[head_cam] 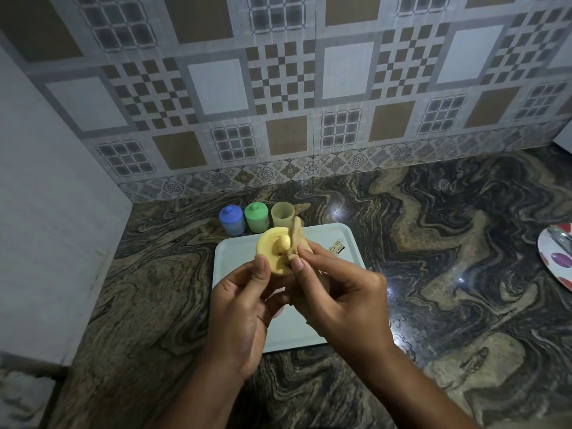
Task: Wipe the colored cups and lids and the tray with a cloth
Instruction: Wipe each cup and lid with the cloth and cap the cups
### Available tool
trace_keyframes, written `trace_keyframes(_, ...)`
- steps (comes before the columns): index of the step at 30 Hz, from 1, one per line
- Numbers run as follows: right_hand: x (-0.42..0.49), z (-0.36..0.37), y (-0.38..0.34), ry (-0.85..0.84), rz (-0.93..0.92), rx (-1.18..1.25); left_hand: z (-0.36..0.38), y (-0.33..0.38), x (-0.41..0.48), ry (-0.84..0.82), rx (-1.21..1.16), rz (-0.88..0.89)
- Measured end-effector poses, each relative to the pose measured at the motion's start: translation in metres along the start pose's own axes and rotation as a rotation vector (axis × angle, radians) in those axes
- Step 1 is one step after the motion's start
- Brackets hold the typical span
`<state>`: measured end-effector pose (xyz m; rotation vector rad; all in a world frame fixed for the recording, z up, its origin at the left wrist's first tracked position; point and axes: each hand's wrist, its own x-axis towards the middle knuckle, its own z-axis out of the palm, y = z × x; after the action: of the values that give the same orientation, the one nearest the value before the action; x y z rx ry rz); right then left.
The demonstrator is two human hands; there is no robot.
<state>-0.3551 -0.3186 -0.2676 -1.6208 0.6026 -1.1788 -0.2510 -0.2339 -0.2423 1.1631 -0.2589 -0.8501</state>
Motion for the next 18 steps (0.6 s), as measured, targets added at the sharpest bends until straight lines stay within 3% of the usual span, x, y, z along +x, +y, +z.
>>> trace_keyframes(7, -0.0020, 0.0012, -0.0020, -0.008, -0.007, -0.036, 0.0066, 0.0040, -0.0039, -0.042, -0.011, 0.061)
trace_keyframes(15, 0.0008, -0.0014, -0.0031, 0.016, 0.116, 0.094, 0.0011, 0.0026, -0.0044, -0.166, 0.038, 0.036)
trace_keyframes(18, -0.0001, -0.0017, -0.0027, 0.004, 0.054, 0.066, 0.0014, 0.0017, -0.0054, -0.176, 0.070, 0.066)
